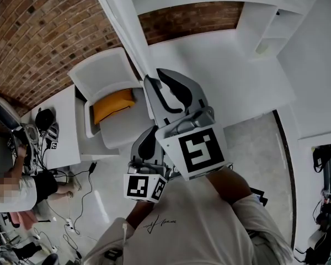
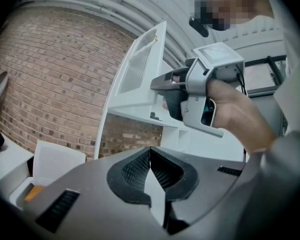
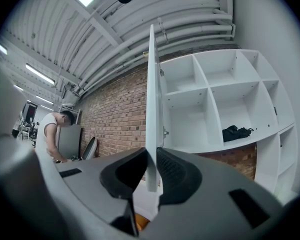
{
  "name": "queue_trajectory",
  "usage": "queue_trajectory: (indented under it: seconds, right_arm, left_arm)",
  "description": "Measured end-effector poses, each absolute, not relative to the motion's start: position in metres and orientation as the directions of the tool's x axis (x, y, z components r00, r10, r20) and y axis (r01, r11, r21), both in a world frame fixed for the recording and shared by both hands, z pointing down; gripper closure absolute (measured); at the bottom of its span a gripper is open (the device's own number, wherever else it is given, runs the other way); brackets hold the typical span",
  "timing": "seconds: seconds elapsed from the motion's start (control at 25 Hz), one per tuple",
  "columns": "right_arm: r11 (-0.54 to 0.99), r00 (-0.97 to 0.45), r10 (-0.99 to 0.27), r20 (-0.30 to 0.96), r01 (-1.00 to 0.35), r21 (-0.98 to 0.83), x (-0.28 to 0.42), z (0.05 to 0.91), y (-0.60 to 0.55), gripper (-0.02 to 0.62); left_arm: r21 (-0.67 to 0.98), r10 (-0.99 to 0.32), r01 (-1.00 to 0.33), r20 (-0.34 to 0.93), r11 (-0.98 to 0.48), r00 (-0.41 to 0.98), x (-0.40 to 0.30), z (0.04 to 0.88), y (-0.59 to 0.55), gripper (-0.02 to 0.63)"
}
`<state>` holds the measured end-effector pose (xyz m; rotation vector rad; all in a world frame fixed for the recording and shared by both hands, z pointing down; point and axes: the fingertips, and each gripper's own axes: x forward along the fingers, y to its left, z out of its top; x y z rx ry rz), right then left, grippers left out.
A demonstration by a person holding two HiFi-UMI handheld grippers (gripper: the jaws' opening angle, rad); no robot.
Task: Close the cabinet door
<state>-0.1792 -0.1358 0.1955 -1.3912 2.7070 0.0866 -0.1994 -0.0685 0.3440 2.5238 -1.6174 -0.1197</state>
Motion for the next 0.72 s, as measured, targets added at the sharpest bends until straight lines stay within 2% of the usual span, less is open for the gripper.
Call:
queue_trajectory:
  seconds: [0.72]
  right_arm:
    - [0.564,-0.56,-0.82,-0.118,-0.826,0.003,-0.14,0.196,-0.157,0.526]
  left_arm:
    - [0.152,-0.876,-0.866,0.007,-0.476,0.482,-0.165,0.342,-0.09,0.591]
